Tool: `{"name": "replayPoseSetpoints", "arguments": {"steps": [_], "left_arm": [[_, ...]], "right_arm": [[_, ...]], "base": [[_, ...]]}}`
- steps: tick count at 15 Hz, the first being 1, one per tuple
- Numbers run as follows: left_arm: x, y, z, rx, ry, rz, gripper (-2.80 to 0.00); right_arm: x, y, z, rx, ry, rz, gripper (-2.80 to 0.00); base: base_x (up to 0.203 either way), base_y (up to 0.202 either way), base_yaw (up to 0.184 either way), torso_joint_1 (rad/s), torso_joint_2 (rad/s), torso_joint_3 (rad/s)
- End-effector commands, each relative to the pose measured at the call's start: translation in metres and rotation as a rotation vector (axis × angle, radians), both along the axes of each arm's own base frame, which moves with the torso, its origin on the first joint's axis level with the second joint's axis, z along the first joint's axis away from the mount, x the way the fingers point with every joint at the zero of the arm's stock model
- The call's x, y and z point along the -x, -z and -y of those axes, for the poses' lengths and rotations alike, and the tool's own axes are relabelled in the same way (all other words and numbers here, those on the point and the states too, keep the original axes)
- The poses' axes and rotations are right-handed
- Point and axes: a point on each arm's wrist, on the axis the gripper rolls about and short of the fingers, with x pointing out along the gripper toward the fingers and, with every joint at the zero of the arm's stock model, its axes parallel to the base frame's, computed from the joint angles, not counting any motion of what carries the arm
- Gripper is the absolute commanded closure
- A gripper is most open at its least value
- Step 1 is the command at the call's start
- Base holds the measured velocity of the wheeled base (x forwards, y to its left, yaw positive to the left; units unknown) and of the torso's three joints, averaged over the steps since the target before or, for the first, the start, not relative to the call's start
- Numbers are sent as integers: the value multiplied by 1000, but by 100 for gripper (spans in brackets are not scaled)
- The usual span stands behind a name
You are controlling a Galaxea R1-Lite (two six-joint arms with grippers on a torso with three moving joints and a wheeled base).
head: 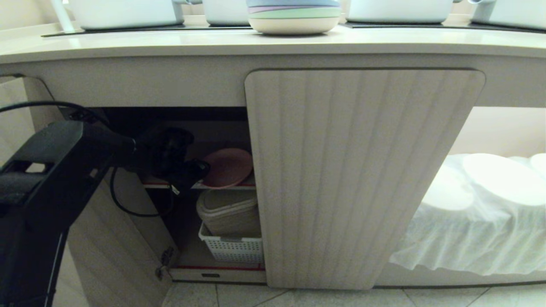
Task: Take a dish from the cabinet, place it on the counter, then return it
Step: Put it back into the cabinet
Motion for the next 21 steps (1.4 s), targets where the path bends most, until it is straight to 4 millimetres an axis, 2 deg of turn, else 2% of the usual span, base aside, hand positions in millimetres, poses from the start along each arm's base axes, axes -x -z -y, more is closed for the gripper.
{"name": "replayPoseSetpoints", "arguments": {"steps": [1,12,21], "left_arm": [[-5,3,0,8,-15,4,0],[-27,-2,1,1,-33,58,0],[-28,3,-5,-31,-20,49,0]], "right_arm": [[0,0,0,0,-1,1,0],[0,0,0,0,0,2,0],[0,0,0,0,-1,1,0]], "base": [[0,0,0,0,0,0],[0,0,0,0,0,0],[0,0,0,0,0,0]]}}
